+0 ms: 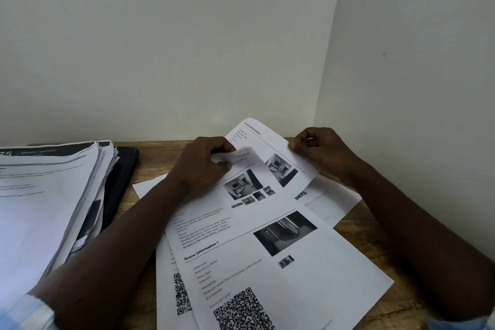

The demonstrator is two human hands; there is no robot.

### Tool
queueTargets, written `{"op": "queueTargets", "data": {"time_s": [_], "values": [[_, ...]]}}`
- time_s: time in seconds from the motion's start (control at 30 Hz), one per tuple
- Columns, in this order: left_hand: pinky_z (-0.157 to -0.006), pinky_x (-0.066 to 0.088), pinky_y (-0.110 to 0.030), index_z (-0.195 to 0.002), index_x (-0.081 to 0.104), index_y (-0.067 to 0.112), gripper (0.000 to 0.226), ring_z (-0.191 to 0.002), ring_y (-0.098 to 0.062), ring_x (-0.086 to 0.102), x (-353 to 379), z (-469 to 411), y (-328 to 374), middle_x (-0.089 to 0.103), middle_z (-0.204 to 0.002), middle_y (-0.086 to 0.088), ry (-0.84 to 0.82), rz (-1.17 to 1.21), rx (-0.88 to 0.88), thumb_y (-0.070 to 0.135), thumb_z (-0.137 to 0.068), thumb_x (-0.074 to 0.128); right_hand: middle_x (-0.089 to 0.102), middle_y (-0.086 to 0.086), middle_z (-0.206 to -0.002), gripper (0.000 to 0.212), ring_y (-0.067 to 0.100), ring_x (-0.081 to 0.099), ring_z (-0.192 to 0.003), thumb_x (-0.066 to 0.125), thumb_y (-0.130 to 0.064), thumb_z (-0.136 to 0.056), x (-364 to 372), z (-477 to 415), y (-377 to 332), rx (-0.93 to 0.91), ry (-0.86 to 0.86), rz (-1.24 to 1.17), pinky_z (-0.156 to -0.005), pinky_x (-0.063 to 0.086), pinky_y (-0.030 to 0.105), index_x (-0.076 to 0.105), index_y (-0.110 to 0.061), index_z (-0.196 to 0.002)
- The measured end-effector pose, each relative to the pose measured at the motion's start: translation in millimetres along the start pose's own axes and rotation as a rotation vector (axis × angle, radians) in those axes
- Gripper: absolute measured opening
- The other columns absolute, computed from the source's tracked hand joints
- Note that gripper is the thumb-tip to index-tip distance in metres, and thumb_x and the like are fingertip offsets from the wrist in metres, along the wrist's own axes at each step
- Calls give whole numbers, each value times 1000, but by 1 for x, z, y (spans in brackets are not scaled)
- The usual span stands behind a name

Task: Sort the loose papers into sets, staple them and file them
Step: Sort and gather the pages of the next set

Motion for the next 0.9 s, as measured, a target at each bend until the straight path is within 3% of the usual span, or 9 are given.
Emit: {"op": "queueTargets", "data": {"time_s": [0.1, 0.2, 0.3, 0.4, 0.5, 0.73, 0.83, 0.9], "values": [[-69, 42, -15, -95, 73, 26, 16, -82, 0, 66, 0, 0, -2, 74, -89, 18, -7, 0, -9, 14, -84, 74, 75, -12, -79, 9, 3, 61, -69, 78, -21, -91, 5, 0, -2, 13, -23, -50, -72, 47, 27, 72, -15, -90], [-69, 42, -12, -95, 73, 30, 12, -83, 3, 66, 1, 1, -3, 73, -87, 21, -6, 12, -35, 22, -87, 76, 79, -6, -102, 7, -4, 60, -67, 77, -15, -91, 11, 1, -3, 31, -34, -89, -75, 47, 24, 72, -12, -95], [-77, 50, -23, -100, 75, 29, 13, -87, 1, 70, 2, 1, -4, 76, -91, 18, -33, 68, -67, 26, -87, 78, 79, -6, -109, 9, 3, 68, -82, 75, -11, -92, 14, 2, -3, 44, -43, -132, -80, 51, 24, 72, -8, -100], [-88, 57, -38, -102, 75, 30, 27, -92, -10, 74, 2, 0, -5, 78, -94, 14, -72, 131, -88, 34, -76, 82, 78, 0, -112, 8, 19, 74, -100, 76, -10, -91, 16, 2, 0, 63, -46, -156, -93, 56, 35, 72, -11, -99], [-91, 57, -42, -102, 75, 30, 35, -93, -11, 74, 1, -1, -4, 79, -95, 13, -101, 152, -100, 34, -70, 87, 78, 4, -111, 10, 26, 72, -109, 76, -10, -91, 17, 2, 0, 63, -42, -174, -103, 53, 44, 74, -13, -100], [-70, 49, -30, -82, 73, 22, 21, -72, -11, 64, 2, -2, -3, 72, -77, 15, -92, 107, -79, 23, -73, 92, 73, 18, -118, 16, 22, 71, -95, 76, -17, -86, 21, 5, -1, 38, -67, -179, -100, 54, 46, 75, -23, -100], [-58, 36, -22, -66, 58, 20, 35, -60, -3, 45, 2, -3, -3, 55, -60, 17, -59, 103, -73, 17, -70, 93, 77, 14, -111, 24, 22, 72, -91, 79, -8, -87, 21, 6, -2, 39, -107, -221, -93, 55, 42, 73, -19, -109], [-55, 32, -16, -61, 55, 22, 41, -57, -2, 43, 3, -4, -2, 51, -55, 19, -38, 94, -69, 15, -68, 94, 77, 12, -107, 30, 22, 73, -95, 79, -6, -88, 21, 8, -4, 55, -130, -243, -90, 56, 40, 71, -15, -115]]}}
Point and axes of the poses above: each hand's wrist, its own z-axis away from the middle knuckle, its own x-axis out of the palm, y = z × x, the point moved 2 cm from there along -z, towards the middle knuckle
